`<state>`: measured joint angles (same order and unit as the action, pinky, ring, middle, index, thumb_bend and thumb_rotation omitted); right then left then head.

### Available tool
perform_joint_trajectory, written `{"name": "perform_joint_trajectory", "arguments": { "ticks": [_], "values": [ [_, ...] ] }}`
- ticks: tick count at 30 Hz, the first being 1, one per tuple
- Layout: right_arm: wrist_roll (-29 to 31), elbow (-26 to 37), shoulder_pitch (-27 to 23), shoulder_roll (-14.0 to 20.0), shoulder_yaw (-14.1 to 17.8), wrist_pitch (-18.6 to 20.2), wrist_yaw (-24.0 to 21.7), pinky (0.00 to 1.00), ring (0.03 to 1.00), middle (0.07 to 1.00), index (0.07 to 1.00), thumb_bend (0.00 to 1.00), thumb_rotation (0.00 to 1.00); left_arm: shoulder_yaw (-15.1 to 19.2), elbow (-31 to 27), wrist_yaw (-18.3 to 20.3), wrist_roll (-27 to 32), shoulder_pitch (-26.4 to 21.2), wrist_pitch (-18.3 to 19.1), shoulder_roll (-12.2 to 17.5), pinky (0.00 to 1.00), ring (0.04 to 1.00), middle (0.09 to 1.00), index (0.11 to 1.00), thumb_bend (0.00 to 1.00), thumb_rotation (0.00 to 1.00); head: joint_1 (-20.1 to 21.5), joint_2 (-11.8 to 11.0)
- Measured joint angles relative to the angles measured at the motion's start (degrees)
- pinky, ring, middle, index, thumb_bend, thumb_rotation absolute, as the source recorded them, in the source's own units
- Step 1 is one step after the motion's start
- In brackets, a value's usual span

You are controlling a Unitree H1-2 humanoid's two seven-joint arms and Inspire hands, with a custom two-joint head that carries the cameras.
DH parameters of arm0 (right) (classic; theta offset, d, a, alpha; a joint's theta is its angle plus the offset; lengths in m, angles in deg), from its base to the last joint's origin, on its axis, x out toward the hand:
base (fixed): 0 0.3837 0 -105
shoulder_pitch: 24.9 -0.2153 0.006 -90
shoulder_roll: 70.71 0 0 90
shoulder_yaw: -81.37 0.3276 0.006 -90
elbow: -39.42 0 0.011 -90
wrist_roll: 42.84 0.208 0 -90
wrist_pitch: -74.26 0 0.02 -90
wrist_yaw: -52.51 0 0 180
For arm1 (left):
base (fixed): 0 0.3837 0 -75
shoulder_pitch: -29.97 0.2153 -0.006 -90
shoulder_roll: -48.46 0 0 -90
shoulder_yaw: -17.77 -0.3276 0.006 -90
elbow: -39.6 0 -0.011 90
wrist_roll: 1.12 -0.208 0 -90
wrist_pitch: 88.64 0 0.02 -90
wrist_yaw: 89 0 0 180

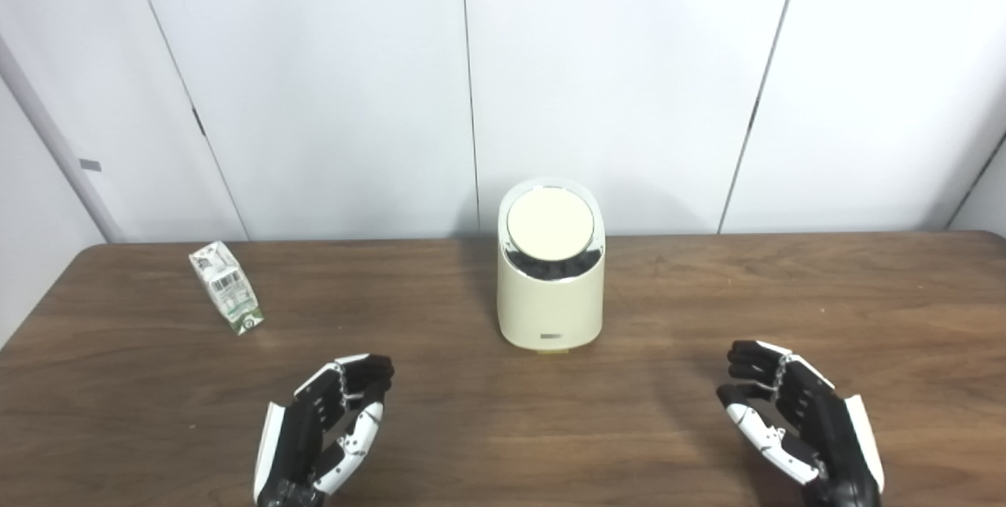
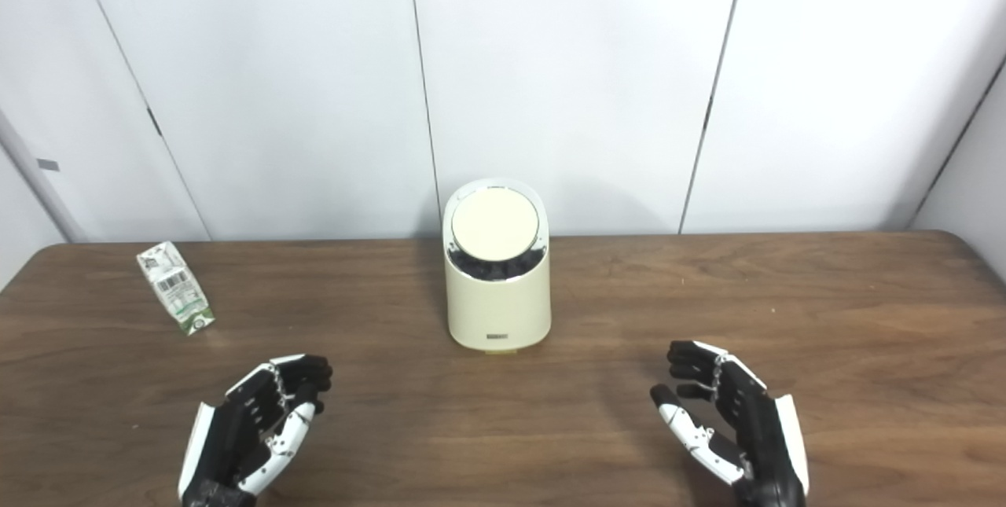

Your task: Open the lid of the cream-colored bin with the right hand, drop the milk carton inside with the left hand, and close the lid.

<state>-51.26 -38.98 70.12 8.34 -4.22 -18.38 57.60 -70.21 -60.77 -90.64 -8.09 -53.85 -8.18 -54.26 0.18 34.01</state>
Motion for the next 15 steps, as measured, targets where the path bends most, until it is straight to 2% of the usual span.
{"name": "perform_joint_trajectory", "arguments": {
  "ticks": [15],
  "values": [
    [0.1, 0.0, 0.0, 0.0, 0.0, 0.0, 0.0, 0.62, 0.689, 0.694, 0.675, 0.27, 0.23, 0.0, 0.0, 0.0, 0.0, 0.0, -0.2, 0.1, 0.57, 0.661, 0.670, 0.669, 0.24, 0.28, 0.1, 0.0]
  ]
}}
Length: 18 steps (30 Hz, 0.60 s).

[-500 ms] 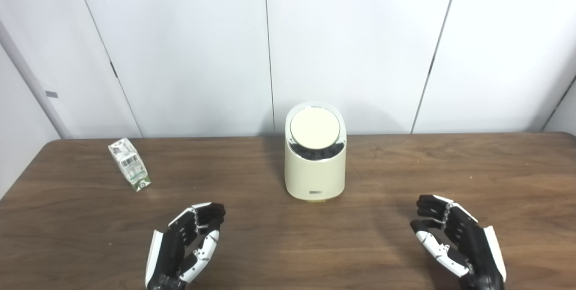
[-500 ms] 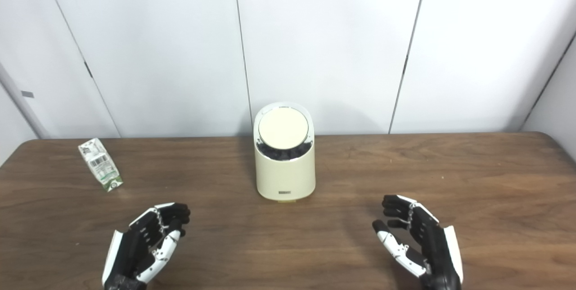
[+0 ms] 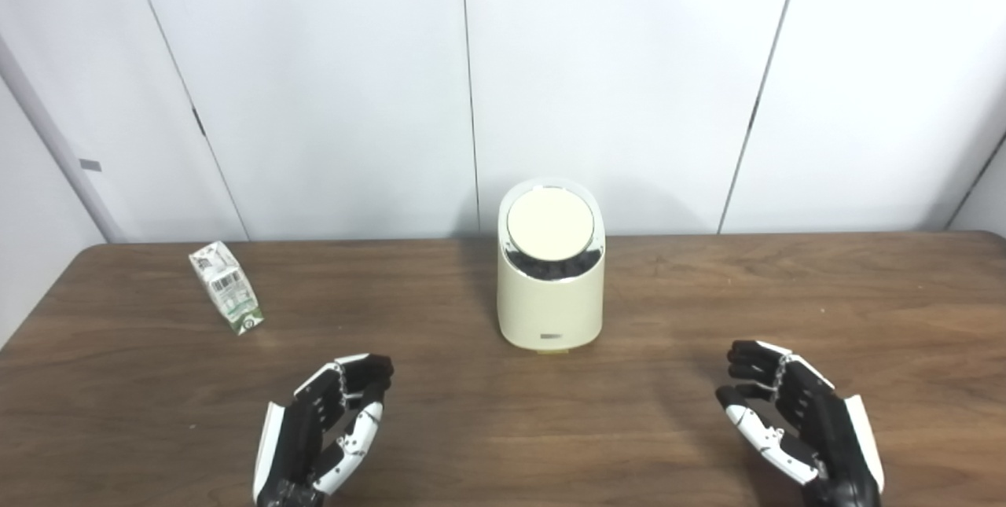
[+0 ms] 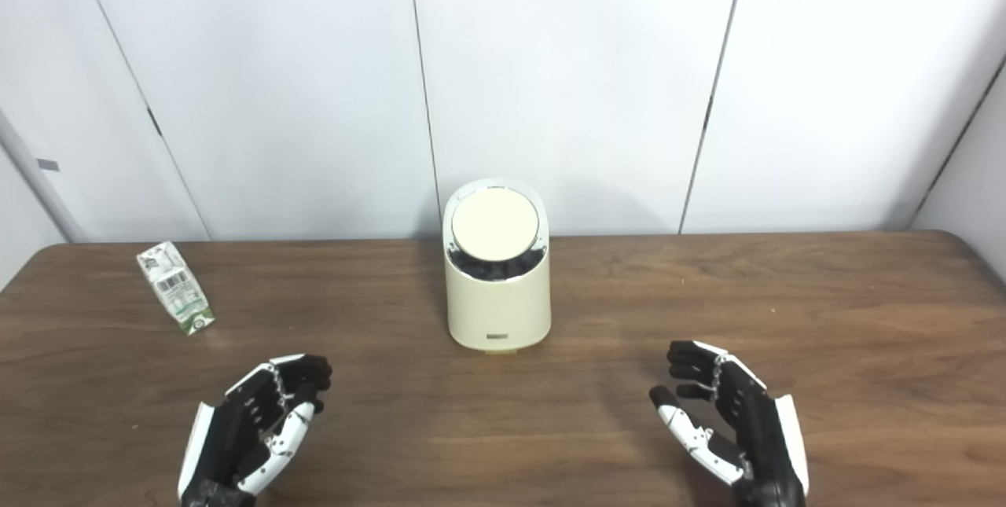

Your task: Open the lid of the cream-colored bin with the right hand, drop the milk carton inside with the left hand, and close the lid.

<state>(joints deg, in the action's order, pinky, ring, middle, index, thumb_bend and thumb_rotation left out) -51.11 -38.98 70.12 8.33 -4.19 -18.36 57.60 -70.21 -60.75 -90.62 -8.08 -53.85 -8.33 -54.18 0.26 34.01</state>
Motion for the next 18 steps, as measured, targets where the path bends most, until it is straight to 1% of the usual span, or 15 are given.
{"name": "perform_joint_trajectory", "arguments": {
  "ticks": [4, 6, 7, 9, 10, 12, 13, 14, 15, 16, 17, 18],
  "values": [
    [0.1, 0.0, 0.0, 0.0, 0.0, 0.0, 0.0, 0.62, 0.680, 0.686, 0.669, 0.26, 0.21, 0.0, -0.1, 0.0, -0.1, 0.0, 0.4, -0.1, 0.57, 0.656, 0.667, 0.667, 0.24, 0.26, -0.3, 0.1],
    [0.2, 0.0, 0.0, 0.0, 0.2, 0.0, 0.0, 0.61, 0.671, 0.676, 0.661, 0.28, 0.21, -0.1, -0.1, 0.0, -0.1, 0.0, 0.8, -0.1, 0.57, 0.661, 0.670, 0.669, 0.24, 0.27, -0.3, 0.1],
    [0.3, 0.0, -0.1, 0.0, 0.4, 0.0, 0.0, 0.60, 0.665, 0.669, 0.655, 0.29, 0.22, -0.1, -0.1, 0.0, -0.1, 0.0, 1.0, -0.2, 0.57, 0.662, 0.670, 0.668, 0.24, 0.28, -0.2, 0.1],
    [0.7, 0.0, -0.4, -0.2, 1.1, 0.0, 0.3, 0.60, 0.663, 0.667, 0.657, 0.31, 0.26, -0.2, -0.1, 0.0, -0.1, 0.0, 1.1, -0.2, 0.57, 0.664, 0.671, 0.668, 0.24, 0.29, -0.1, 0.1],
    [0.8, 0.2, -0.7, -0.3, 1.3, 0.2, 0.6, 0.60, 0.661, 0.672, 0.664, 0.33, 0.31, -0.2, -0.1, -0.1, -0.1, 0.0, 1.1, -0.3, 0.58, 0.665, 0.672, 0.670, 0.24, 0.29, -0.1, 0.1],
    [1.1, 1.8, -1.3, -0.7, 1.6, 0.7, 0.9, 0.61, 0.666, 0.682, 0.674, 0.35, 0.37, -0.2, -0.1, -0.1, -0.1, 0.0, 1.1, -0.3, 0.58, 0.664, 0.672, 0.671, 0.24, 0.29, 0.0, 0.0],
    [1.0, 3.3, -1.7, -0.7, 1.5, 1.3, 0.8, 0.62, 0.682, 0.699, 0.690, 0.37, 0.42, -0.1, -0.1, -0.1, -0.1, 0.0, 1.1, -0.2, 0.58, 0.664, 0.673, 0.672, 0.24, 0.29, 0.1, 0.0],
    [1.0, 4.8, -2.4, -0.6, 1.4, 2.5, 0.6, 0.65, 0.720, 0.735, 0.721, 0.42, 0.51, -0.1, -0.1, -0.1, -0.1, 0.0, 1.1, -0.2, 0.58, 0.662, 0.671, 0.671, 0.24, 0.29, 0.3, -0.2],
    [0.8, 6.2, -3.3, -0.4, 1.2, 4.1, 0.0, 0.68, 0.749, 0.762, 0.748, 0.47, 0.56, -0.1, 0.0, -0.1, -0.1, -0.1, 1.1, -0.2, 0.58, 0.660, 0.670, 0.670, 0.24, 0.29, 0.3, -0.3],
    [0.6, 8.3, -4.2, 0.0, 0.9, 7.1, -0.8, 0.70, 0.775, 0.788, 0.774, 0.51, 0.60, -0.1, 0.0, 0.0, 0.0, -0.2, 1.1, -0.2, 0.58, 0.660, 0.671, 0.670, 0.23, 0.28, 0.3, -0.4],
    [0.4, 10.0, -5.3, 0.5, 0.5, 8.9, -1.5, 0.73, 0.807, 0.817, 0.804, 0.56, 0.65, -0.1, 0.0, 0.0, 0.0, -0.3, 1.1, -0.2, 0.58, 0.661, 0.671, 0.670, 0.23, 0.28, 0.3, -0.4],
    [0.0, 11.9, -6.8, 1.4, 0.1, 11.4, -2.5, 0.74, 0.826, 0.835, 0.823, 0.59, 0.69, -0.1, 0.0, 0.0, 0.0, -0.4, 1.1, -0.2, 0.58, 0.663, 0.672, 0.670, 0.23, 0.27, 0.4, -0.4]
  ]
}}
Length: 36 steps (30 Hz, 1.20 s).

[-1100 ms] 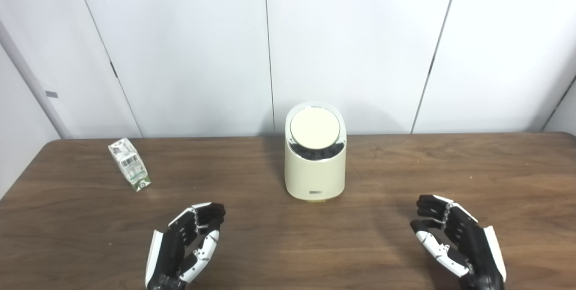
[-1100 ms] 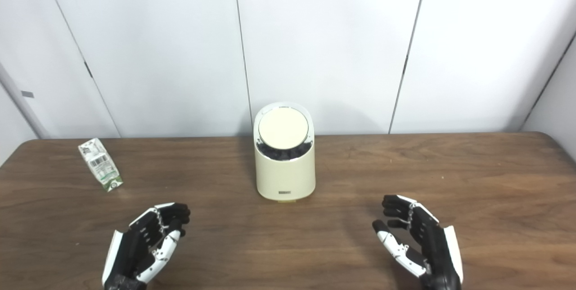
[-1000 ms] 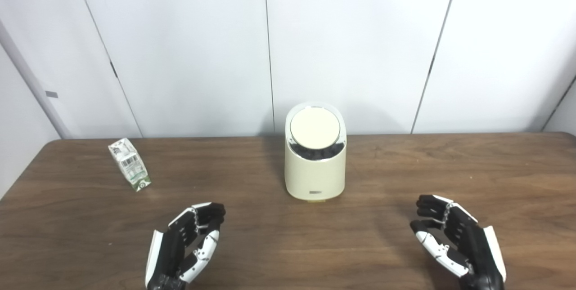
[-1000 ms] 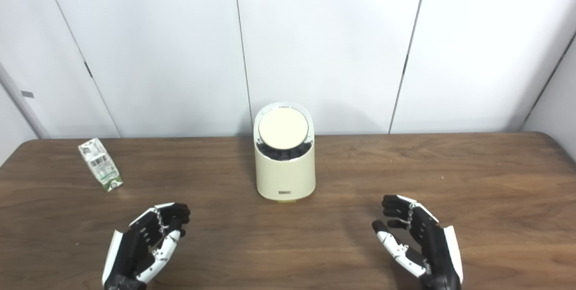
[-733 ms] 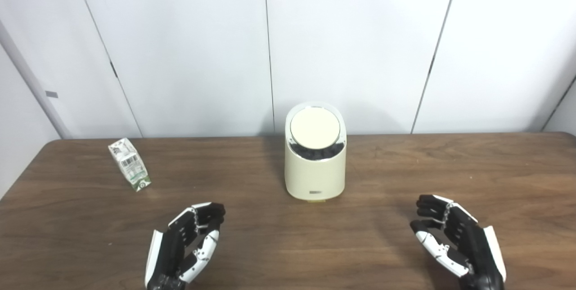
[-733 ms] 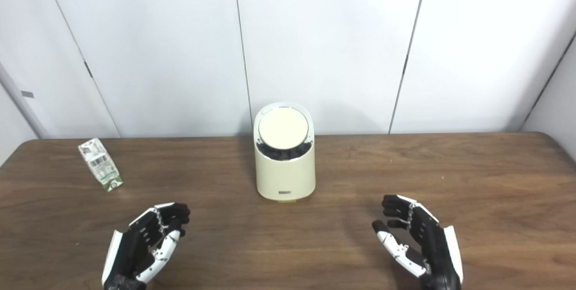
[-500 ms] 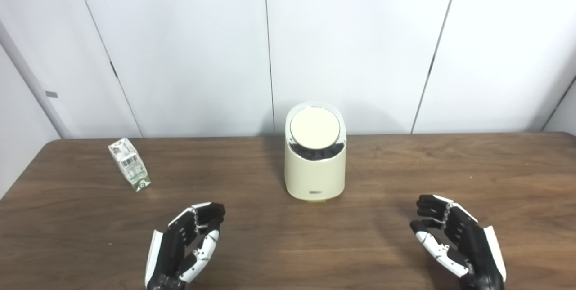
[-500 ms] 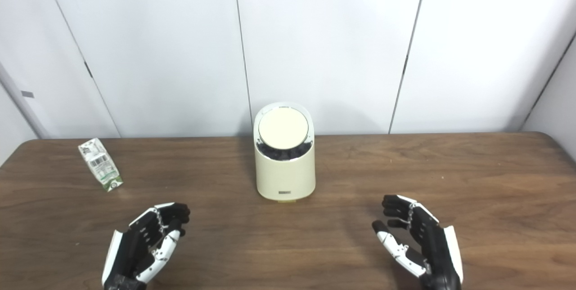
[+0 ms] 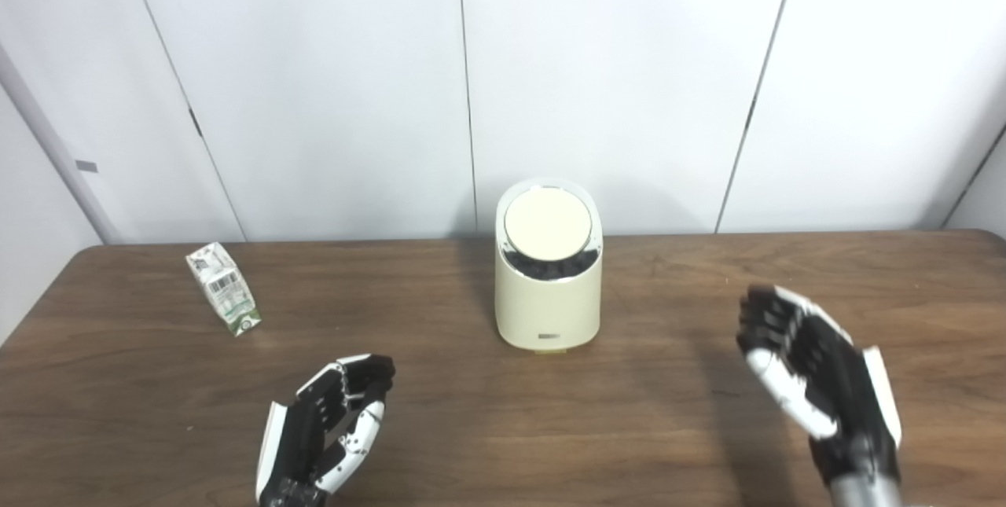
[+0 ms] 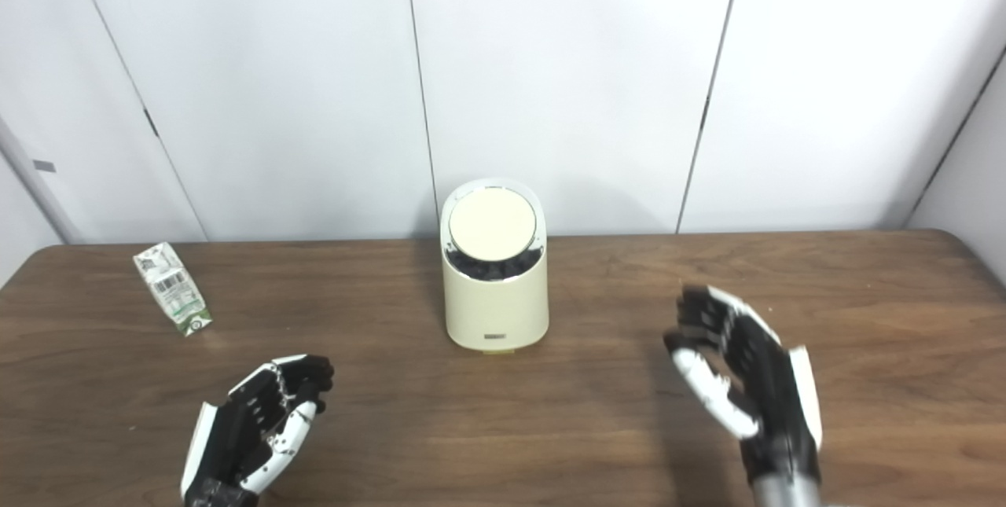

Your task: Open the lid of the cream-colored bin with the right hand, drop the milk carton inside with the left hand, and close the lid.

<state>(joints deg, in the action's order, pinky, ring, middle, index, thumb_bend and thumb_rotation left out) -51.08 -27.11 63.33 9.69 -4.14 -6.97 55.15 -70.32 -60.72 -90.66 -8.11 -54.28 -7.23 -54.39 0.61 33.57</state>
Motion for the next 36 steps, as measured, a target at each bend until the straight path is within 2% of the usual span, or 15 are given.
{"name": "perform_joint_trajectory", "arguments": {
  "ticks": [2, 6, 8, 11, 13, 18, 21, 24, 30, 36],
  "values": [
    [-0.7, 2.7, -3.1, 1.4, -0.7, 4.0, -1.5, 0.81, 0.880, 0.886, 0.874, 0.63, 0.77, 0.0, 0.3, 0.0, 0.0, -0.2, 0.0, 0.0, 0.58, 0.665, 0.673, 0.671, 0.23, 0.26, 0.1, -0.2],
    [-2.7, 5.6, -9.7, 3.6, -2.1, 9.4, -3.5, 0.87, 0.928, 0.937, 0.927, 0.64, 0.81, 0.1, 1.0, -0.1, 0.0, -0.3, -0.1, 0.0, 0.58, 0.657, 0.668, 0.668, 0.23, 0.27, 0.3, -0.4],
    [-4.1, 6.0, -12.9, 4.4, -2.9, 12.1, -4.5, 0.88, 0.939, 0.954, 0.942, 0.67, 0.81, 0.1, 1.1, -0.1, 0.0, -0.4, -0.4, 0.0, 0.58, 0.655, 0.666, 0.666, 0.23, 0.26, 0.4, -0.6],
    [-7.7, 6.0, -17.4, 5.2, -4.7, 16.5, -5.9, 0.84, 0.919, 0.925, 0.922, 0.73, 0.82, 0.1, 1.4, -0.1, 0.1, -0.5, -0.5, -0.1, 0.59, 0.657, 0.668, 0.665, 0.24, 0.26, 0.4, -0.6],
    [-11.4, 5.9, -20.4, 5.7, -6.3, 18.1, -7.1, 0.76, 0.888, 0.912, 0.908, 0.73, 0.77, 0.1, 1.4, -0.1, 0.2, -0.5, -0.5, -0.2, 0.59, 0.656, 0.667, 0.665, 0.23, 0.25, 0.4, -0.6],
    [-18.4, 2.6, -26.3, 4.7, -8.3, 18.2, -11.4, 0.78, 0.907, 0.948, 0.945, 0.74, 0.66, 0.1, 1.9, -0.1, 0.6, -0.7, -0.5, -0.2, 0.59, 0.656, 0.665, 0.664, 0.23, 0.25, 0.6, -0.9],
    [-20.7, -1.4, -27.5, 2.8, -8.5, 18.2, -12.6, 0.68, 0.852, 0.929, 0.939, 0.81, 0.59, 0.1, 1.9, -0.1, 0.6, -0.7, -0.5, -0.2, 0.59, 0.663, 0.670, 0.671, 0.23, 0.25, 0.6, -1.1],
    [-23.7, -6.4, -28.6, 0.6, -9.6, 18.4, -12.6, 0.67, 0.840, 0.913, 0.910, 0.87, 0.56, 0.1, 2.2, -0.1, 0.6, -0.8, -0.9, 0.0, 0.59, 0.666, 0.672, 0.670, 0.23, 0.25, 0.4, -1.1],
    [-29.6, -13.0, -32.2, 0.6, -12.5, 18.5, -12.4, 0.64, 0.811, 0.917, 0.918, 0.84, 0.50, 0.0, 2.3, -0.1, 0.4, -0.8, -1.2, 0.0, 0.60, 0.674, 0.674, 0.672, 0.23, 0.29, 0.0, -1.2],
    [-30.7, -18.5, -33.5, 0.5, -13.8, 18.4, -11.1, 0.69, 0.844, 0.925, 0.929, 0.81, 0.44, -0.3, 2.2, 0.0, 0.3, -0.7, -0.5, -0.2, 0.62, 0.682, 0.680, 0.676, 0.25, 0.31, -0.2, -1.3]
  ]
}}
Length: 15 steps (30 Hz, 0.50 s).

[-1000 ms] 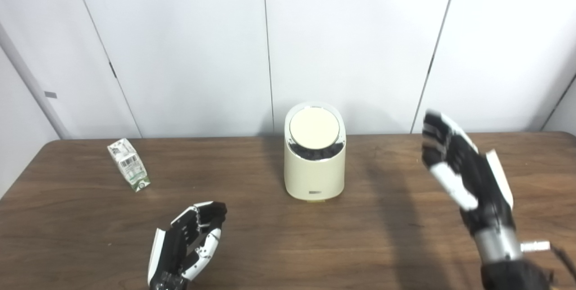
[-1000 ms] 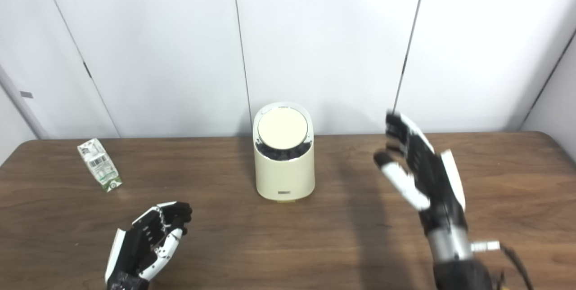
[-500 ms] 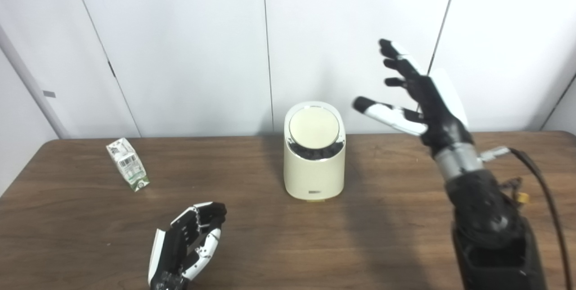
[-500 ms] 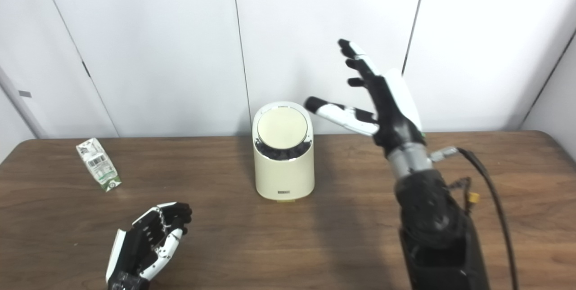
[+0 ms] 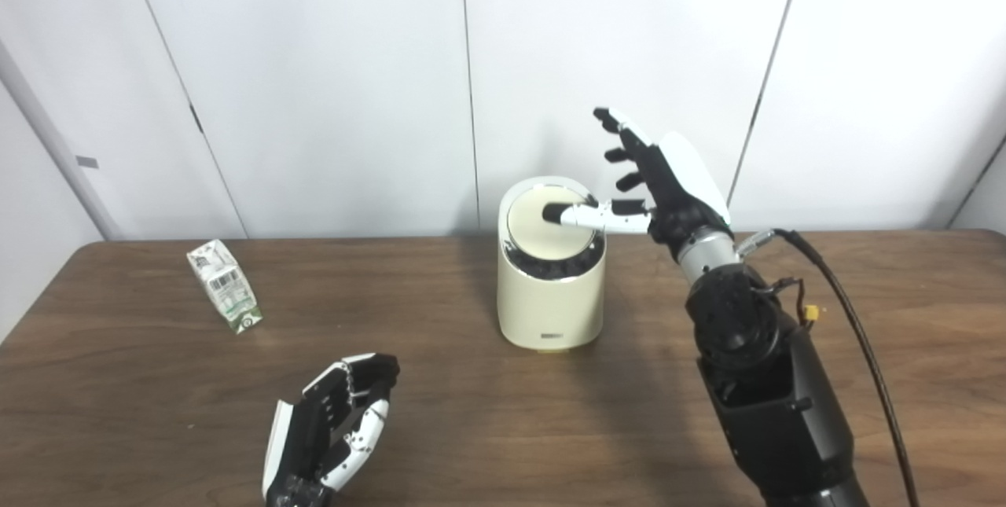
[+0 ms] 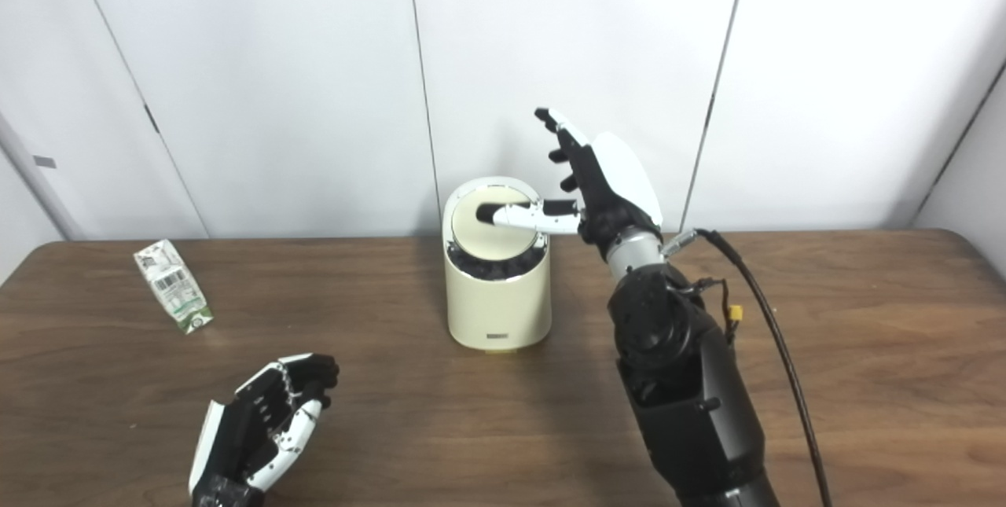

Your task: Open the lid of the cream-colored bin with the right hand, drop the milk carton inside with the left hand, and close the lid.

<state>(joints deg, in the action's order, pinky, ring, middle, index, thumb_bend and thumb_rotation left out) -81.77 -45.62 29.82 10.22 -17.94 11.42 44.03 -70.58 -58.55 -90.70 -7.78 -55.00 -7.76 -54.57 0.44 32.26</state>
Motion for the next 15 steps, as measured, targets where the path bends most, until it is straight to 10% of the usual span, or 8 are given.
{"name": "perform_joint_trajectory", "arguments": {
  "ticks": [15],
  "values": [
    [0.4, -7.7, -0.4, -0.6, 0.3, 0.0, 2.5, 0.71, 0.868, 0.935, 0.929, 0.78, 0.39, -0.1, 0.0, 0.1, 0.0, 0.1, 0.7, 0.0, 0.63, 0.683, 0.683, 0.682, 0.26, 0.34, -0.1, 0.1]
  ]
}}
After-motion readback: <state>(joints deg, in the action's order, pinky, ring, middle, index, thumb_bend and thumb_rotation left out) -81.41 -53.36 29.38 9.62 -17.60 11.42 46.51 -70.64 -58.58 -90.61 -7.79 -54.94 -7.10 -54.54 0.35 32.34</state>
